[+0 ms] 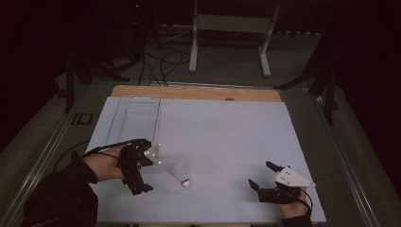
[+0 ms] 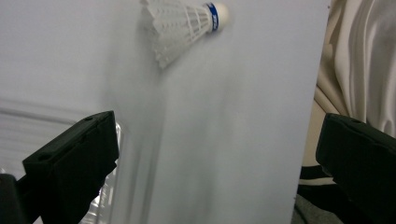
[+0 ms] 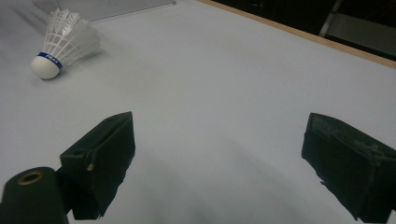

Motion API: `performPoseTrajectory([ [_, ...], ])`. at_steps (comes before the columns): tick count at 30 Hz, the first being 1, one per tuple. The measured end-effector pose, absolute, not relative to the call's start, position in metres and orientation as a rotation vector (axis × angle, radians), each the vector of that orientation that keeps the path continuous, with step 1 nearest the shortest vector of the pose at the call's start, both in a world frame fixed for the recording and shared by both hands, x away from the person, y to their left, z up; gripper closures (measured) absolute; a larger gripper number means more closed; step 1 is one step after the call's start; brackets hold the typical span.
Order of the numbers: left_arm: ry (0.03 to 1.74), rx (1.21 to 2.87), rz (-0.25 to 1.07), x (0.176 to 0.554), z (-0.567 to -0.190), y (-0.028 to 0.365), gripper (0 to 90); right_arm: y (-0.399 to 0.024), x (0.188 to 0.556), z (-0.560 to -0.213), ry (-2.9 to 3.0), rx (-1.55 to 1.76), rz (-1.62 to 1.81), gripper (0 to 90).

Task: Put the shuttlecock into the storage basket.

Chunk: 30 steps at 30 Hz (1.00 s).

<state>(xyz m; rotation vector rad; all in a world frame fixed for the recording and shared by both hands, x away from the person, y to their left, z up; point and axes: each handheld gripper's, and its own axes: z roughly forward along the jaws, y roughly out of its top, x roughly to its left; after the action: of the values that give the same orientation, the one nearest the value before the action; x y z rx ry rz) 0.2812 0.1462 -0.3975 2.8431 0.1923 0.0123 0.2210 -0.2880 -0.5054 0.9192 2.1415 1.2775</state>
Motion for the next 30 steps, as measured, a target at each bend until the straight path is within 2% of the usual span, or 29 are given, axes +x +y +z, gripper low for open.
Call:
performPoseTrajectory([
  [9, 0.142, 2.817, 0.027, 0.289, -0.392, 0.135, 0.3, -0.288, 0.221, -0.505, 2.141, 0.92, 1.28, 9.6],
  [20, 0.13, 2.81, -0.019, 0.293, -0.392, 0.117, 0.3, -0.288, 0.221, -0.506, 2.142, 0.92, 1.283, 9.6],
  [27, 0.142, 2.819, 0.049, 0.297, -0.39, 0.104, 0.3, -0.288, 0.221, -0.506, 2.147, 0.916, 1.286, 9.6],
  [30, 0.137, 2.787, 0.038, 0.301, -0.39, 0.102, 0.3, -0.288, 0.221, -0.506, 2.144, 0.917, 1.289, 9.6],
])
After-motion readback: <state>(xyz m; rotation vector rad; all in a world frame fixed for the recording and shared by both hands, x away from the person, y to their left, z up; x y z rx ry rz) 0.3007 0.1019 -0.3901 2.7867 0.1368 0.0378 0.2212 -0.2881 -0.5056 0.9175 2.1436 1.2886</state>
